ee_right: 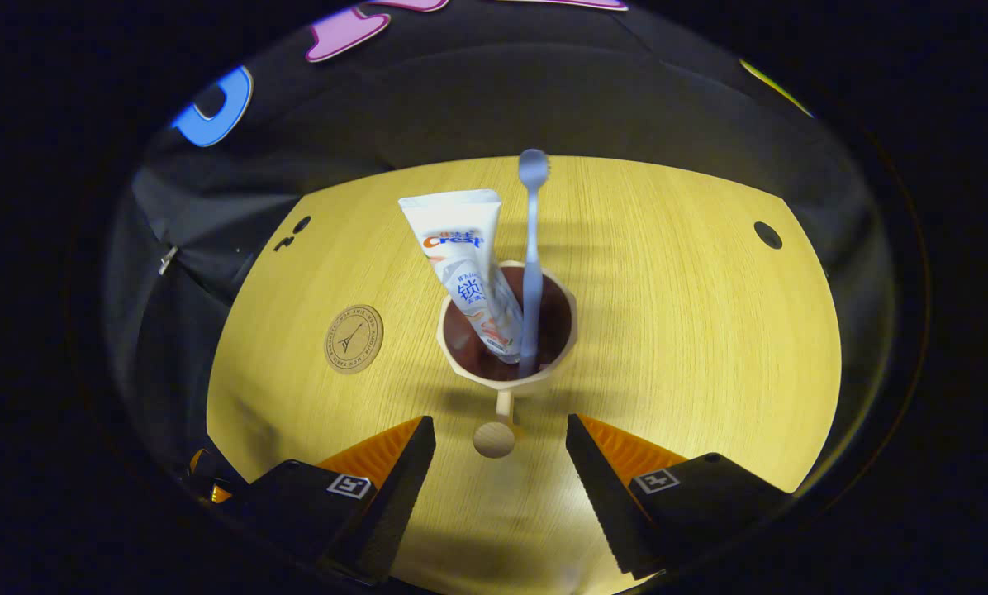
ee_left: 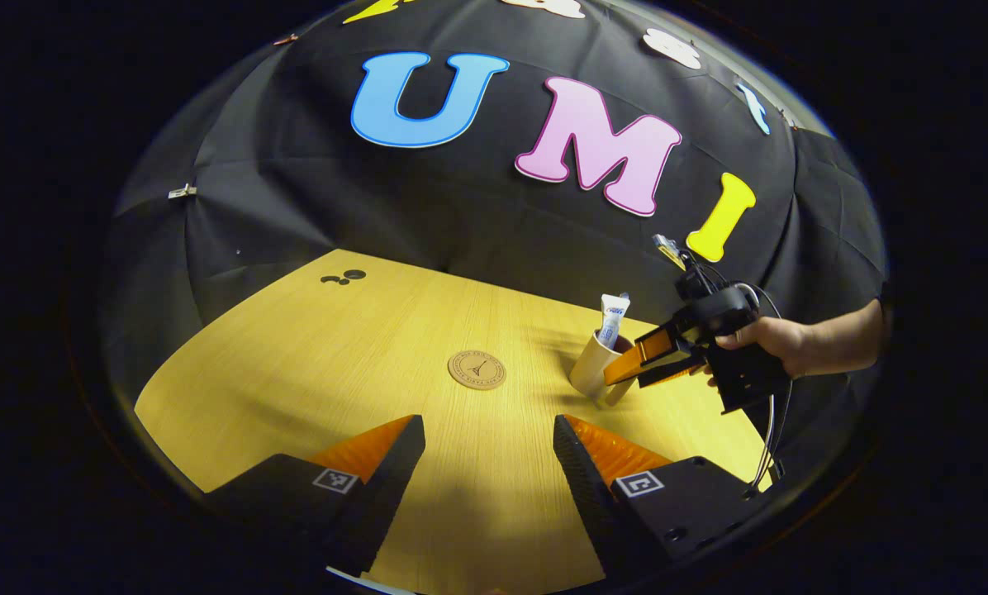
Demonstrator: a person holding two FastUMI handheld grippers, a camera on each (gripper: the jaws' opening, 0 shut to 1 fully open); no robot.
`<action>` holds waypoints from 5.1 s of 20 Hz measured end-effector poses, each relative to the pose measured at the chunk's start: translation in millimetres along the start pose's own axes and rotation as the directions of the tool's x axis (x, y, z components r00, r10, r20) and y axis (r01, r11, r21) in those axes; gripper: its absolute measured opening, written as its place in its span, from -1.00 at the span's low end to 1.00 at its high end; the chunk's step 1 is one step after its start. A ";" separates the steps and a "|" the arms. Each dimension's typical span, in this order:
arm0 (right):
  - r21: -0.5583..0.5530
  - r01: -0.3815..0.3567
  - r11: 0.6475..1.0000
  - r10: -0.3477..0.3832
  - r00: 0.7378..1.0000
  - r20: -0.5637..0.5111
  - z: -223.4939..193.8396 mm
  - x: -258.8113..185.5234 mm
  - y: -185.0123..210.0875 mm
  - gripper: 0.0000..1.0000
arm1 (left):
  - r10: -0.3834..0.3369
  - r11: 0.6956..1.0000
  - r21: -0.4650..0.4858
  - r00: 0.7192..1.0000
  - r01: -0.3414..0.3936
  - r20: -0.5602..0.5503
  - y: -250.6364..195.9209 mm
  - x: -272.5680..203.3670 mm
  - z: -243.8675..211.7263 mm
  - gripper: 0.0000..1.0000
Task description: Put the toothbrush and toothpaste on the desktop into the cup, then pick up the cup and place it on the coaster on the desktop.
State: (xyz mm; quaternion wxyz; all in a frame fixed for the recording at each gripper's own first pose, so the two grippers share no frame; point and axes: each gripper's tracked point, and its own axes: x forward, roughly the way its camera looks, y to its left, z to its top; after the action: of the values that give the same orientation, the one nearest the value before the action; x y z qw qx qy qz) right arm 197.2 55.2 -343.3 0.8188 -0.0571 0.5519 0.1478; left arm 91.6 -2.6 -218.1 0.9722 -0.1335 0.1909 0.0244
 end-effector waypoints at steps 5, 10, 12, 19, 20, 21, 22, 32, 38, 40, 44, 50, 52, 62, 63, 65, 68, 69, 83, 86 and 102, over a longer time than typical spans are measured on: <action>-0.001 -0.009 1.000 0.009 0.990 -0.144 -10.7 24.5 17.7 0.96 | -0.027 0.999 0.029 0.999 0.028 -0.032 -2.5 -5.1 -8.7 0.94; -0.034 0.042 0.999 -0.048 0.981 -0.190 -15.6 34.0 12.5 0.96 | -0.045 0.999 0.017 0.997 0.047 -0.069 -3.2 -9.9 -18.2 0.94; -0.007 0.054 0.999 -0.054 0.980 -0.193 -13.7 37.1 10.3 0.97 | -0.048 0.998 0.028 0.995 0.051 -0.083 -1.4 -12.8 -21.3 0.94; 0.067 0.067 0.996 -0.051 0.977 -0.209 -11.1 39.8 8.5 0.87 | -0.027 0.997 0.064 0.990 0.037 -0.140 2.1 -13.3 -31.1 0.94; 0.068 0.071 0.995 -0.056 0.976 -0.212 -12.0 40.4 8.7 0.73 | -0.033 0.997 0.060 0.990 0.041 -0.140 0.3 -14.0 -30.8 0.95; 0.071 0.069 0.995 -0.052 0.975 -0.216 -12.1 41.1 10.4 0.59 | -0.038 0.997 0.060 0.990 0.047 -0.137 -2.1 -14.2 -28.3 0.95; 0.073 0.061 0.995 -0.044 0.975 -0.218 -11.4 41.8 12.4 0.46 | -0.045 0.997 0.064 0.990 0.054 -0.135 -4.7 -14.7 -26.8 0.95; 0.094 0.087 0.992 -0.063 0.971 -0.232 -13.2 43.5 10.9 -0.19 | -0.076 0.979 0.173 0.984 0.103 -0.159 -18.3 -7.3 -26.2 0.94; 0.097 0.118 0.988 -0.090 0.964 -0.251 -16.0 43.9 8.0 -0.19 | -0.072 0.983 0.153 0.983 0.099 -0.170 -17.1 -6.3 -29.8 0.94; 0.062 0.139 0.988 -0.120 0.961 -0.251 -17.4 44.8 3.2 -0.35 | -0.069 0.984 0.151 0.981 0.097 -0.180 -16.6 -7.6 -32.4 0.94; 0.001 0.162 0.987 -0.158 0.960 -0.233 -19.4 40.0 -0.2 -0.54 | -0.067 0.983 0.157 0.979 0.098 -0.194 -18.0 -9.3 -36.8 0.94; 0.006 0.165 0.986 -0.161 0.971 -0.176 -6.6 34.3 6.6 -0.50 | -0.072 0.983 0.150 0.978 0.103 -0.197 -17.6 -9.0 -39.2 0.94; -0.044 0.177 0.983 -0.182 0.970 -0.162 -7.5 34.4 8.1 -0.51 | -0.068 0.984 0.149 0.977 0.099 -0.202 -15.8 -8.3 -40.7 0.94; -0.097 0.084 0.992 -0.096 0.988 -0.125 31.3 31.8 85.7 -0.51 | -0.067 0.989 0.121 0.980 0.091 -0.189 -2.3 -8.0 -36.4 0.94; -0.105 0.076 0.992 -0.089 0.988 -0.123 34.7 34.1 94.9 -0.51 | -0.065 0.989 0.120 0.981 0.088 -0.184 -0.2 -8.3 -35.0 0.94; -0.125 0.060 0.990 -0.076 0.988 -0.132 37.1 40.3 112.9 -0.51 | -0.058 0.990 0.119 0.982 0.080 -0.178 6.3 -9.1 -34.2 0.94; -0.141 0.041 0.989 -0.061 0.988 -0.144 40.1 48.9 137.0 -0.51 | -0.041 0.992 0.109 0.984 0.061 -0.176 17.9 -8.8 -33.1 0.94; -0.147 0.036 0.988 -0.057 0.988 -0.146 40.4 50.9 143.3 -0.51 | -0.038 0.993 0.104 0.984 0.057 -0.172 20.5 -9.5 -32.4 0.94; -0.247 0.018 0.969 -0.066 0.980 -0.188 19.3 77.6 184.8 -0.51 | -0.016 0.995 0.096 0.980 0.035 -0.200 52.7 -24.2 -46.8 0.94; -0.279 0.035 0.960 -0.087 0.980 -0.179 20.1 77.2 181.7 -0.51 | -0.019 0.994 0.101 0.982 0.038 -0.189 55.5 -25.6 -43.5 0.94; -0.195 -0.070 0.978 0.040 0.988 -0.150 -6.5 32.7 181.1 0.98 | -0.063 0.973 0.206 0.980 0.103 -0.191 37.6 -26.4 -41.3 0.94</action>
State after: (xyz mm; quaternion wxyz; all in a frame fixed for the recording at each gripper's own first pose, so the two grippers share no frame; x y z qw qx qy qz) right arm 147.5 231.5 -363.3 0.7620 -0.1344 0.5938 0.2206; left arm 48.4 22.6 -254.4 0.9594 -0.0374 0.2753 -0.0494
